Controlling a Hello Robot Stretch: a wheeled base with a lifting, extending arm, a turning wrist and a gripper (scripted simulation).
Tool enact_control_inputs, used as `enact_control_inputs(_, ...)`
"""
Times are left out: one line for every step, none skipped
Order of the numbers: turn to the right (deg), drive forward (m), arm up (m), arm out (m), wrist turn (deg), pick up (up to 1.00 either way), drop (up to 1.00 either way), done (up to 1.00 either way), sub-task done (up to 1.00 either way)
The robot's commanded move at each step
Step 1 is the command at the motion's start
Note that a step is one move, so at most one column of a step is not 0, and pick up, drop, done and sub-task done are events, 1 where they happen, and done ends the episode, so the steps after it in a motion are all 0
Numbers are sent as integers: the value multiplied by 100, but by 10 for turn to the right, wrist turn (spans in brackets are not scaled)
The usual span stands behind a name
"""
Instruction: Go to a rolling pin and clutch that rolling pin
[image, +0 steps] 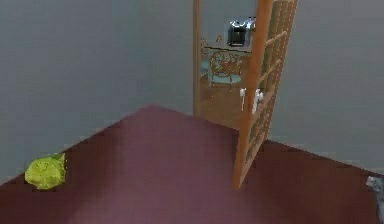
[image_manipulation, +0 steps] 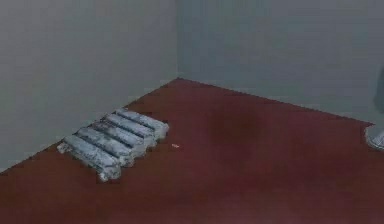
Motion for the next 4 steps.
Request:
enact_control_inputs(0,100,0,0,0,0,0,0,0)
enact_control_inputs(-30,0,0,0,0,0,0,0,0)
enact_control_inputs(-450,0,0,0,0,0,0,0,0)
enact_control_inputs(-450,0,0,0,0,0,0,0,0)
